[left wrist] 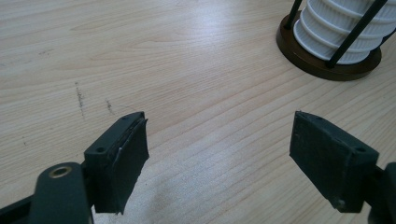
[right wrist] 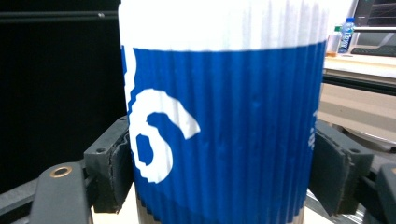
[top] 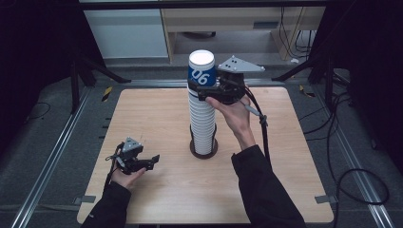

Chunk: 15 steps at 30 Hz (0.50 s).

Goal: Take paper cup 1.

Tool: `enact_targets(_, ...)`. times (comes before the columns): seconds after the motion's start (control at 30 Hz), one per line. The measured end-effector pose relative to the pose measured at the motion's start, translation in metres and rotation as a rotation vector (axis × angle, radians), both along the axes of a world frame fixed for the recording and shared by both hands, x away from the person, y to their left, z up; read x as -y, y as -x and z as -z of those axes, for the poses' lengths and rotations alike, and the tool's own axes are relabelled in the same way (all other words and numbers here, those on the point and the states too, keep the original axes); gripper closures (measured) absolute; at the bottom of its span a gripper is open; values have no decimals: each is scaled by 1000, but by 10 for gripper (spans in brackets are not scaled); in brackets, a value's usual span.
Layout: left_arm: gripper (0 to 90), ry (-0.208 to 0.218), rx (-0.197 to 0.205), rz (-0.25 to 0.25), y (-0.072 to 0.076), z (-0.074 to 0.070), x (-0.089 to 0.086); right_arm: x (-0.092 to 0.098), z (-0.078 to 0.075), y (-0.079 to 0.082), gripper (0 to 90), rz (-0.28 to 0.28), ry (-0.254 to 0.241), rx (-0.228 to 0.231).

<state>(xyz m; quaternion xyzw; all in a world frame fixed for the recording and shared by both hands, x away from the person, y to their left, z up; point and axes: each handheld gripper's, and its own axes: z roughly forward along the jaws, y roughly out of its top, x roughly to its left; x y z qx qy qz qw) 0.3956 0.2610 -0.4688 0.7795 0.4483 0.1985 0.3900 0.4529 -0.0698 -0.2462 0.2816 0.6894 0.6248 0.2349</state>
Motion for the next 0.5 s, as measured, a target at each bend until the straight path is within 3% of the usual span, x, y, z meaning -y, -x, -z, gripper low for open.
enact_targets(0.5, 188, 11, 0, -7, 0, -1, -1, 7, -32, 3, 214, 4, -41, 54)
